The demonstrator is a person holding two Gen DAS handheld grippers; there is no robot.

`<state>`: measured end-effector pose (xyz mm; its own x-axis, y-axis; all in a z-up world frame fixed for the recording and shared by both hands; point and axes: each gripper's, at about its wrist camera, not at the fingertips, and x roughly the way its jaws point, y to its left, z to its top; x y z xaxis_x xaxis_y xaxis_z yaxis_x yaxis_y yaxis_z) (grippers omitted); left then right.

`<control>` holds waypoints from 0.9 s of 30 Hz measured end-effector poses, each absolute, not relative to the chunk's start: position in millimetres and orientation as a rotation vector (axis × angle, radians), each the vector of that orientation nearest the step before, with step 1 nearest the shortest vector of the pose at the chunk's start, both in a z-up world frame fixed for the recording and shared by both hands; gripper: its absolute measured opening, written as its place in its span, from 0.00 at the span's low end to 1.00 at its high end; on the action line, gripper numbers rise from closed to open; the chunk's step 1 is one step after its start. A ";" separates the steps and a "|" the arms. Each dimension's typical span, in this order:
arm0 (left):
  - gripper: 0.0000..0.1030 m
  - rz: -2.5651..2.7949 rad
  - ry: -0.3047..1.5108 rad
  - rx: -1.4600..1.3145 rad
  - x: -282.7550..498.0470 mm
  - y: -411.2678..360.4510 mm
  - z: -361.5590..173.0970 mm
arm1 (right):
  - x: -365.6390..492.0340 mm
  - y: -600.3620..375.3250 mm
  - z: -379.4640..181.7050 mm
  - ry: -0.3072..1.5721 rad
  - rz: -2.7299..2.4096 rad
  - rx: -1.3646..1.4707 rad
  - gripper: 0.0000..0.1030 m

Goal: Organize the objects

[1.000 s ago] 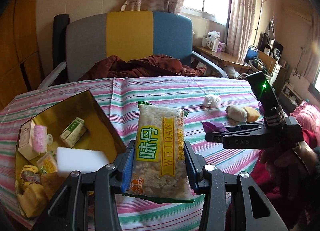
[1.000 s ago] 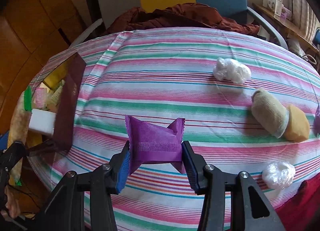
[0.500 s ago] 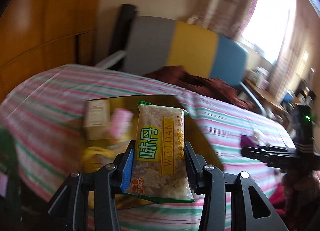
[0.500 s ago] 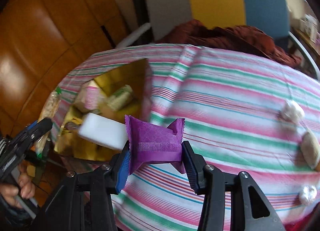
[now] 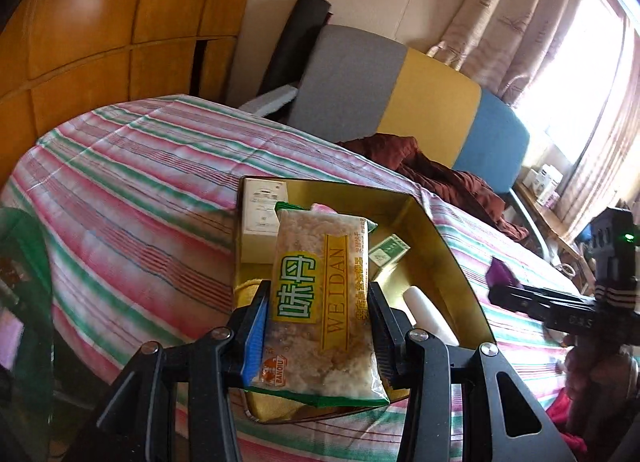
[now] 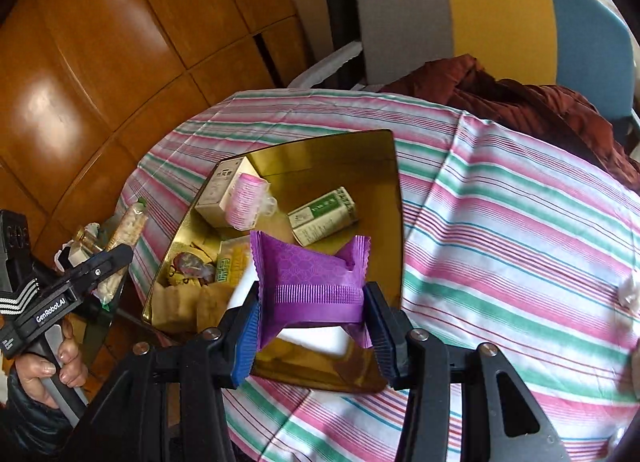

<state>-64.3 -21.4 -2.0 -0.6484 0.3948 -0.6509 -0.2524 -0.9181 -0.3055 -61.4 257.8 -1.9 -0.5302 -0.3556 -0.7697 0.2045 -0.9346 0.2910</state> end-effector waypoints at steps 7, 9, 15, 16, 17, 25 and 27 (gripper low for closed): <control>0.44 2.465 -0.073 -1.042 -100.3 17.4 -0.5 | -86.0 257.5 -6.8 -0.309 -2.473 1.330 0.47; 0.45 2.454 0.005 -1.029 -115.9 33.6 -1.8 | -94.4 254.7 -8.2 -0.327 -2.462 1.330 0.47; 0.53 2.458 0.102 -1.127 -152.8 49.4 -25.5 | -109.0 238.3 -19.8 -0.309 -2.443 1.361 0.66; 0.57 2.479 0.068 -1.118 -152.5 44.2 -26.2 | -108.0 236.8 -21.6 -0.308 -2.441 1.365 0.68; 0.58 2.502 0.028 -1.129 -150.6 35.5 -26.9 | -106.9 235.6 -25.1 -0.313 -2.429 1.372 0.68; 0.63 2.576 -0.065 -1.146 -108.3 0.6 -31.3 | -89.8 238.9 -32.4 -0.345 -2.427 1.392 0.70; 0.69 2.586 -0.110 -1.144 -94.5 -2.7 -30.7 | -84.3 238.2 -30.0 -0.344 -2.447 1.387 0.73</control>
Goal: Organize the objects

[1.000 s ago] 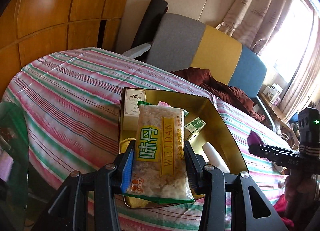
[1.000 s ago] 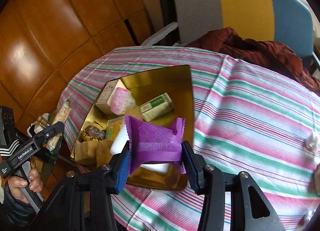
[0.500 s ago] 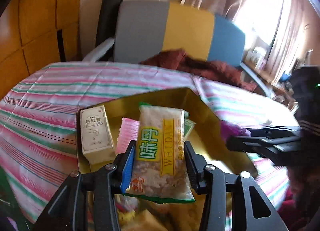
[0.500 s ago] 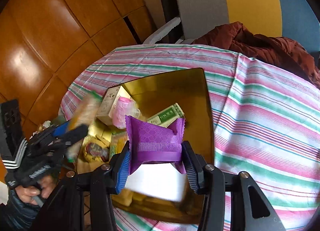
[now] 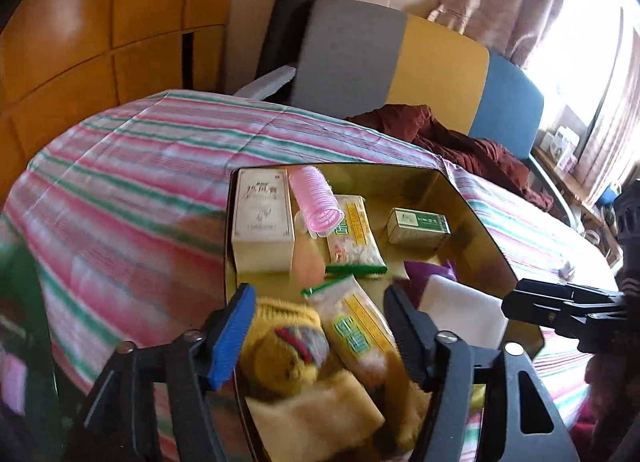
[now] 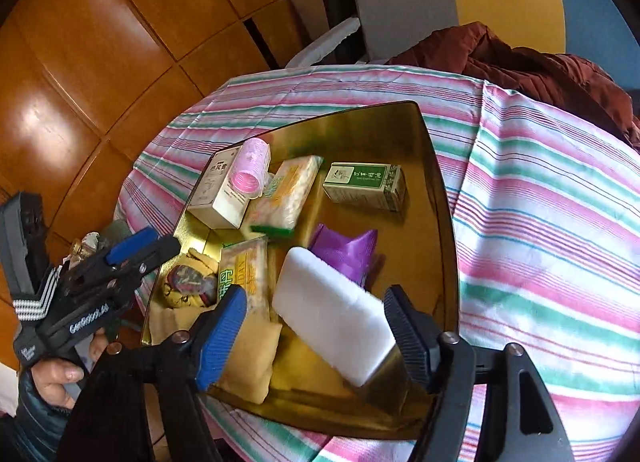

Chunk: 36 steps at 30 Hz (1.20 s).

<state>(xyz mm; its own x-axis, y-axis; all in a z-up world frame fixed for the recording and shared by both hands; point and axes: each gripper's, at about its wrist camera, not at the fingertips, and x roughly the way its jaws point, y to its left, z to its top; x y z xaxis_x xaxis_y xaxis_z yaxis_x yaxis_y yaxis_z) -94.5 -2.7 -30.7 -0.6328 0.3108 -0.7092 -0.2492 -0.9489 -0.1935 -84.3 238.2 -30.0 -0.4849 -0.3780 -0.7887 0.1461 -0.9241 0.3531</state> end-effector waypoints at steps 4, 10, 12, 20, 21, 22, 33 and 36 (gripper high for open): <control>0.74 2.611 -0.128 -1.142 -80.3 3.8 -27.9 | -71.8 235.8 -24.5 -0.308 -2.496 1.370 0.77; 0.75 2.636 -0.066 -1.118 -64.2 17.4 -19.3 | -48.7 229.6 -14.4 -0.195 -2.580 1.332 0.80; 0.76 2.634 -0.050 -1.104 -58.6 21.1 -15.9 | -42.4 227.7 -10.8 -0.162 -2.607 1.313 0.80; 0.80 2.621 0.013 -1.064 -38.3 36.0 -8.1 | -23.8 226.4 -0.3 -0.087 -2.693 1.251 0.80; 0.80 2.619 0.018 -1.063 -36.9 37.3 -8.0 | -22.2 226.6 0.1 -0.081 -2.699 1.249 0.80; 0.80 2.615 0.021 -1.063 -35.0 39.0 -7.6 | -20.2 226.8 0.4 -0.075 -2.703 1.246 0.80; 0.80 2.609 0.089 -1.041 -21.3 55.4 -4.5 | -6.7 243.5 0.7 -0.070 -2.767 1.244 0.81; 0.80 2.595 0.104 -1.047 -19.7 60.1 -5.3 | -4.8 252.7 -1.4 -0.085 -2.784 1.258 0.81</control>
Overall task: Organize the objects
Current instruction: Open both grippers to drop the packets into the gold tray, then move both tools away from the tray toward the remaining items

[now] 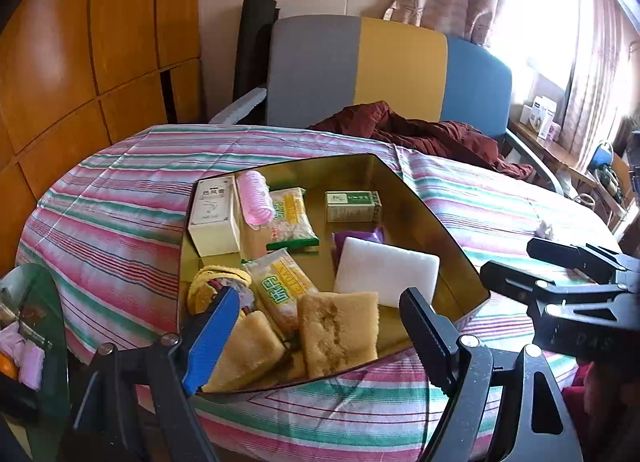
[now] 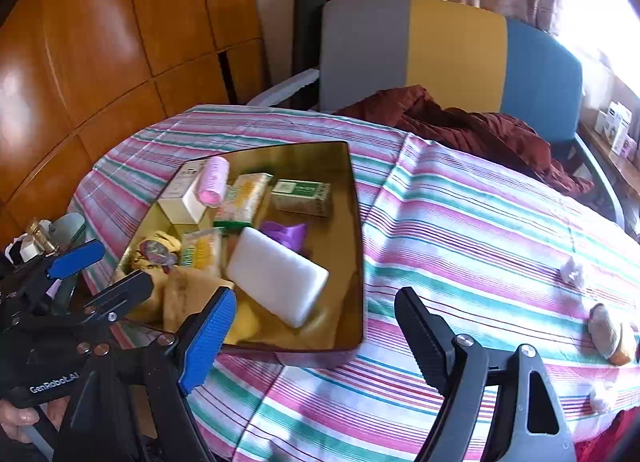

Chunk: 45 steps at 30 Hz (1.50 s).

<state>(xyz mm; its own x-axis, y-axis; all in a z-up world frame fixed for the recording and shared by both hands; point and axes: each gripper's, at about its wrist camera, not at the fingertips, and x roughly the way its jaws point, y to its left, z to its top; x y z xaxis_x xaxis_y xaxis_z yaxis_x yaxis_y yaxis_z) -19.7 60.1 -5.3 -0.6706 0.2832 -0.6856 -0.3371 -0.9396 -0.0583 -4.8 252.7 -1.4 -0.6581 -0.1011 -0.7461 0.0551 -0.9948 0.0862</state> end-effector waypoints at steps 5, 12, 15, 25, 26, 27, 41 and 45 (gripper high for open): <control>0.81 2.571 0.135 -1.046 -16.6 70.1 -6.0 | -1.1 277.5 -8.5 -0.129 -2.824 1.301 0.81; 0.81 2.532 0.172 -1.047 -15.0 87.5 -7.5 | 5.7 321.7 -18.9 -0.167 -2.886 1.382 0.81; 0.81 2.508 0.189 -1.042 -14.1 97.3 -7.6 | 10.5 345.2 -21.7 -0.193 -2.923 1.417 0.81; 0.81 2.396 0.257 -1.016 -8.0 141.2 -7.2 | 31.6 445.9 -34.0 -0.454 -3.020 1.607 0.81; 0.81 2.380 0.265 -1.014 -7.1 147.2 -7.6 | 35.0 460.2 -34.6 -0.499 -3.031 1.638 0.81; 0.81 2.369 0.270 -1.014 -6.4 151.2 -8.2 | 37.5 468.6 -34.8 -0.527 -3.040 1.651 0.81; 0.83 2.195 0.368 -1.013 5.7 217.3 -18.3 | 85.0 629.1 -34.0 -1.089 -3.232 1.777 0.81; 0.84 2.162 0.398 -1.022 7.7 231.3 -23.3 | 80.3 659.4 -47.8 -1.221 -3.228 1.787 0.81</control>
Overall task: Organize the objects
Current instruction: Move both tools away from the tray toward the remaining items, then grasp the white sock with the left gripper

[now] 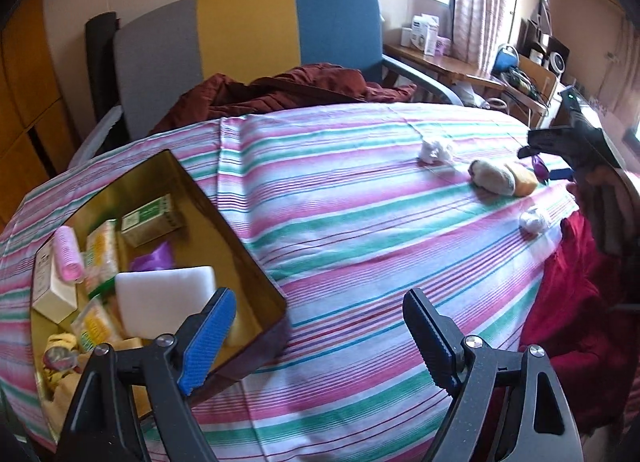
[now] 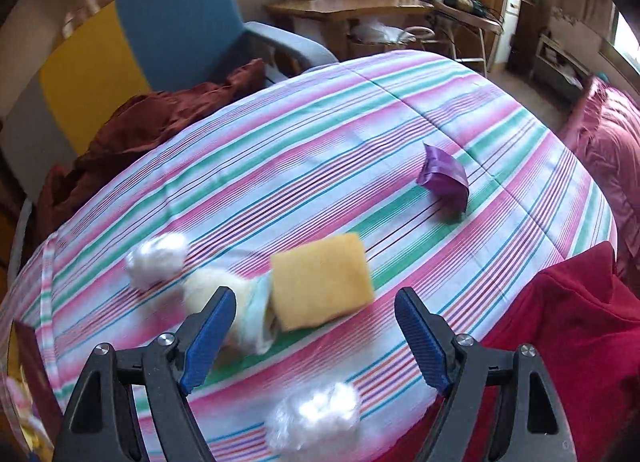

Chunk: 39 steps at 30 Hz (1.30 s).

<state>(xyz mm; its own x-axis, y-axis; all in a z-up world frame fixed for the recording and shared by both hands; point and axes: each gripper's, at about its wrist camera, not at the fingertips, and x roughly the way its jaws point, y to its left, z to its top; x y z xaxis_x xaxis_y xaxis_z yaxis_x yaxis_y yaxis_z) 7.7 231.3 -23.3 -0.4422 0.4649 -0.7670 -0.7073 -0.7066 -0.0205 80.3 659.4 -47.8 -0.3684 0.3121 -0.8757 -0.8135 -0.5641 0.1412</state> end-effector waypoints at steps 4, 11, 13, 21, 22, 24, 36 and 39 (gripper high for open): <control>0.84 2.137 0.422 -1.033 8.7 243.9 -28.7 | 76.6 675.9 -64.4 0.809 1.955 -1.107 0.81; 0.84 2.097 0.436 -1.064 -0.7 274.4 -36.5 | 81.8 681.4 -67.3 0.864 1.950 -1.097 0.81; 0.84 2.085 0.434 -1.051 -3.7 288.4 -34.7 | 82.2 681.0 -68.9 0.878 1.950 -1.106 0.81; 0.84 1.979 0.442 -0.958 -1.6 365.4 -24.6 | 100.1 690.0 -58.9 0.940 1.933 -1.016 0.81; 0.84 1.957 0.450 -0.953 -0.7 376.2 -25.3 | 101.6 691.8 -59.1 0.957 1.931 -1.010 0.81; 0.88 1.901 0.448 -0.938 1.3 400.4 -27.1 | 104.0 693.3 -59.3 0.990 1.934 -1.001 0.81; 0.95 1.738 0.499 -0.903 10.3 514.9 -45.1 | 106.0 695.9 -59.4 1.106 1.981 -0.972 0.81; 0.96 1.712 0.520 -0.887 13.5 536.6 -50.5 | 107.3 697.8 -59.1 1.130 1.989 -0.959 0.81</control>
